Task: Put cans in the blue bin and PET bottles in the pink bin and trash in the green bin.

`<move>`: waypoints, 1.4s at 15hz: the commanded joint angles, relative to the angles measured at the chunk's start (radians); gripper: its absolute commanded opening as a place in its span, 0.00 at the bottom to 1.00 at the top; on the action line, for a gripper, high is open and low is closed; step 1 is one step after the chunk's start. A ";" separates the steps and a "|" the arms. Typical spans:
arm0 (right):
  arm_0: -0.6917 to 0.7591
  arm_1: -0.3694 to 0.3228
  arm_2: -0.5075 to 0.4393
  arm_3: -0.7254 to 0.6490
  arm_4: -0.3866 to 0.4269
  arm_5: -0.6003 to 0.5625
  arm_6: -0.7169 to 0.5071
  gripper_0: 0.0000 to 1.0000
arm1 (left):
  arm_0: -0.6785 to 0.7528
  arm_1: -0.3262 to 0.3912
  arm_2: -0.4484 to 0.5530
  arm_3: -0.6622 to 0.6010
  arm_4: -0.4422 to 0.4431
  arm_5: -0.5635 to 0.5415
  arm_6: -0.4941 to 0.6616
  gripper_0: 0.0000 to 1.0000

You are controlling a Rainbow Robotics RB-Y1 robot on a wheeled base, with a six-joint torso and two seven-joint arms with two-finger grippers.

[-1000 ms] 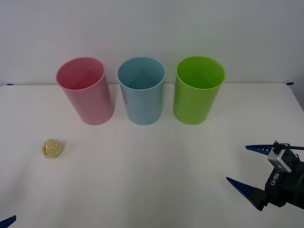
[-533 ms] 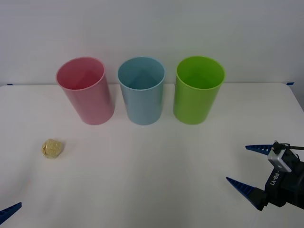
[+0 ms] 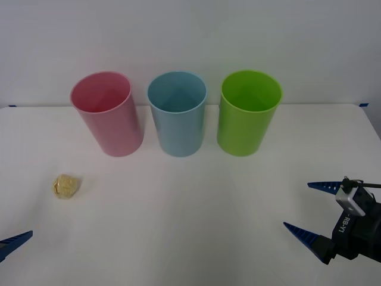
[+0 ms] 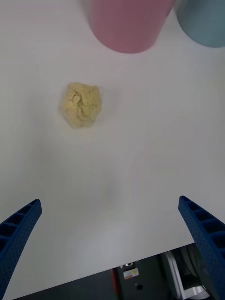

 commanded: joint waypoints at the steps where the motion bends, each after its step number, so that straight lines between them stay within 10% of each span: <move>1: 0.000 0.000 0.000 0.000 0.000 0.000 0.000 1.00 | -0.003 0.182 -0.027 -0.017 -0.104 0.000 0.227 1.00; 8: 0.000 0.000 0.000 0.000 0.000 0.000 0.000 1.00 | -0.213 0.509 -0.232 0.118 -0.110 0.009 0.473 1.00; 21: 0.000 0.000 0.000 0.000 0.000 0.000 0.000 1.00 | -0.893 0.485 -0.806 0.414 -0.113 -0.112 0.474 1.00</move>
